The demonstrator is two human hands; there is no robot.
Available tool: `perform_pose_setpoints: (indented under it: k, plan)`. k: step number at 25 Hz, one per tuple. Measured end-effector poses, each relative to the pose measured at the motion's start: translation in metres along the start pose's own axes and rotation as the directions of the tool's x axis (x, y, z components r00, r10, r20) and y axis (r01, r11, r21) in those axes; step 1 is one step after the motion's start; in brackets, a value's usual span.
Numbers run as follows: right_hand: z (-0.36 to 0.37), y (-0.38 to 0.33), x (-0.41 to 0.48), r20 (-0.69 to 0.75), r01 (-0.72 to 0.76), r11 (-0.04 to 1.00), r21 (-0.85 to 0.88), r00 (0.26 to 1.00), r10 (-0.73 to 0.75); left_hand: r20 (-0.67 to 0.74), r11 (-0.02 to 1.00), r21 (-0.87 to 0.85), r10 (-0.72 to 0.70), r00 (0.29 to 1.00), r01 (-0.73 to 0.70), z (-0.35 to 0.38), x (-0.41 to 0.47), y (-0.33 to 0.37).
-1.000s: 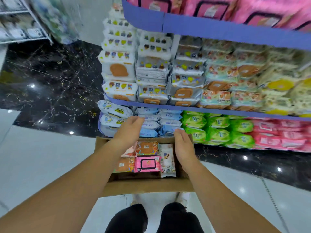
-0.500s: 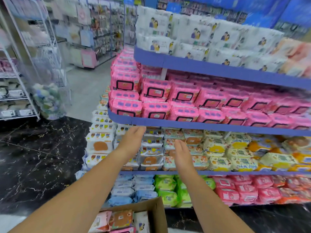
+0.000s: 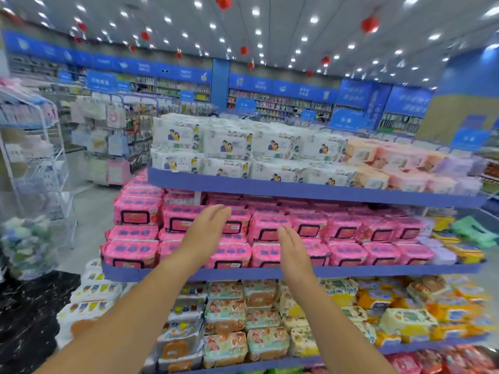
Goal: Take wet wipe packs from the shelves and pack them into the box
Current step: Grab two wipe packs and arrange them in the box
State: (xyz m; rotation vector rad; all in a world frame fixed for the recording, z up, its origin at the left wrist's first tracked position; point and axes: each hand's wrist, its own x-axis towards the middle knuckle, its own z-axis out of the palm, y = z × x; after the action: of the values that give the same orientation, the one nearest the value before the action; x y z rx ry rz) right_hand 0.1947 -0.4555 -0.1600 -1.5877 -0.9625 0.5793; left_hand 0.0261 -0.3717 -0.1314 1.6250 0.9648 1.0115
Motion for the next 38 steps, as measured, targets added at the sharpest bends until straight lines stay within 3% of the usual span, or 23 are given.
perform_pose_setpoints:
  k: [8, 15, 22, 27, 31, 38]
  plan:
    - [-0.217, -0.015, 0.061, -0.130, 0.117, 0.990, -0.084, 0.983, -0.127, 0.109, 0.985, -0.072, 0.166, 0.980, -0.158, 0.181, 0.062, 0.102]
    - [-0.358, 0.007, 0.118, -0.262, 0.108, 0.987, -0.123, 0.955, -0.137, 0.237, 0.957, -0.118, 0.287, 0.928, -0.265, 0.343, 0.121, 0.144]
    - [-0.504, 0.036, 0.222, -0.422, 0.115, 0.974, -0.194, 0.887, -0.188, 0.390, 0.923, -0.163, 0.385, 0.836, -0.349, 0.517, 0.214, 0.178]
    - [-0.615, 0.068, 0.312, -0.508, 0.093, 0.972, -0.216, 0.839, -0.194, 0.477, 0.911, -0.095, 0.396, 0.785, -0.402, 0.638, 0.288, 0.208]
    - [-0.706, 0.114, 0.401, -0.508, 0.047, 0.971, -0.234, 0.846, -0.163, 0.516, 0.902, 0.023, 0.358, 0.778, -0.430, 0.735, 0.345, 0.221]
    - [-0.840, 0.187, 0.569, -0.310, 0.094, 0.961, -0.259, 0.935, -0.175, 0.463, 0.855, 0.220, 0.332, 0.822, -0.470, 0.905, 0.458, 0.237]
